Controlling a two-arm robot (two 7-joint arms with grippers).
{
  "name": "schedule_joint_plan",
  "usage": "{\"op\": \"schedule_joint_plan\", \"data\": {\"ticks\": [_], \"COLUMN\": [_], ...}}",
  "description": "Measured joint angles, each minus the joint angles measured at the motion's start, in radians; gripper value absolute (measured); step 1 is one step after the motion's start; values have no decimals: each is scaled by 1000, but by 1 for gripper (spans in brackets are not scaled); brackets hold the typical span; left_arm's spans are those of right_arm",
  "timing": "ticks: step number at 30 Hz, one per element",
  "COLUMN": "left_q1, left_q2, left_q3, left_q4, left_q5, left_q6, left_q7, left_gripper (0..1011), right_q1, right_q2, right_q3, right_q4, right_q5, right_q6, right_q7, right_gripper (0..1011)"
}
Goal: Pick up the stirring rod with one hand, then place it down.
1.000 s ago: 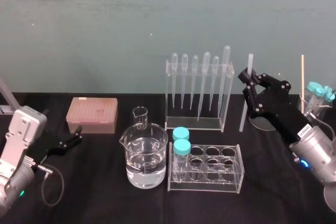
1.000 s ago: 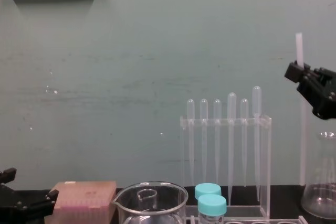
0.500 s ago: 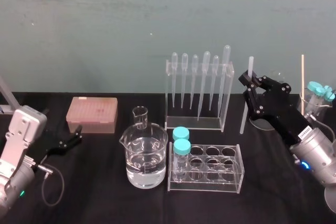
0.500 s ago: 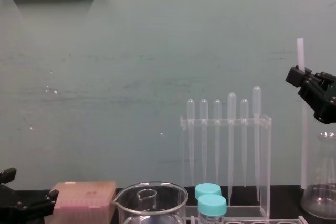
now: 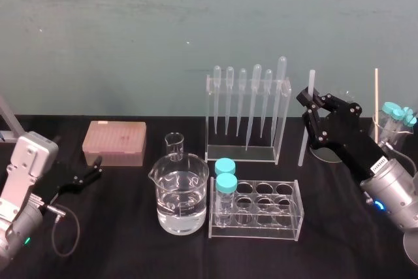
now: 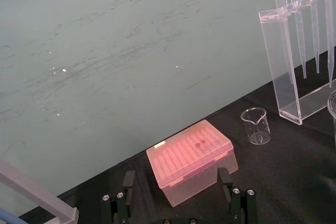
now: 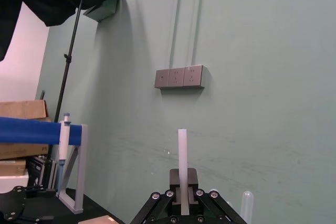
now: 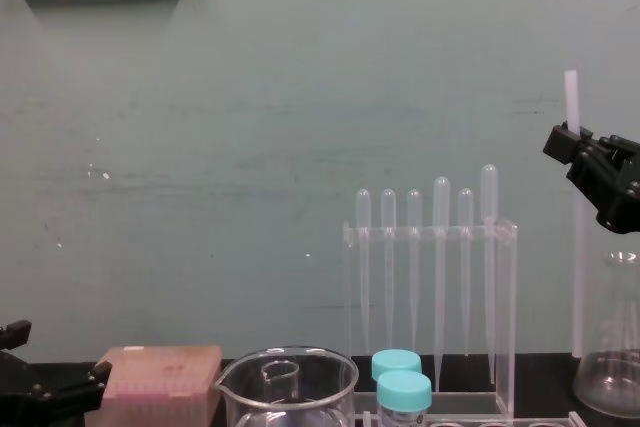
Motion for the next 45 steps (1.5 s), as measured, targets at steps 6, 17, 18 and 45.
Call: {"op": "schedule_joint_plan", "data": {"ticks": [6,17,18,45], "left_q1": [0,0,0,0], "left_q2": [0,0,0,0], "left_q3": [0,0,0,0], "left_q4": [0,0,0,0], "left_q5": [0,0,0,0], "left_q6": [0,0,0,0], "left_q7": [0,0,0,0], "left_gripper": [1000,1000,1000,1000], "right_q1": [0,0,0,0], "right_q2": [0,0,0,0], "right_q3": [0,0,0,0], "right_q4": [-1,-1,-1,-1], "right_q5": [0,-1,-1,-2], "right_q6": [-1,-1,-1,-1], "right_q7": [-1,-2,-2,-2], "right_gripper": [70,70,70,70]}}
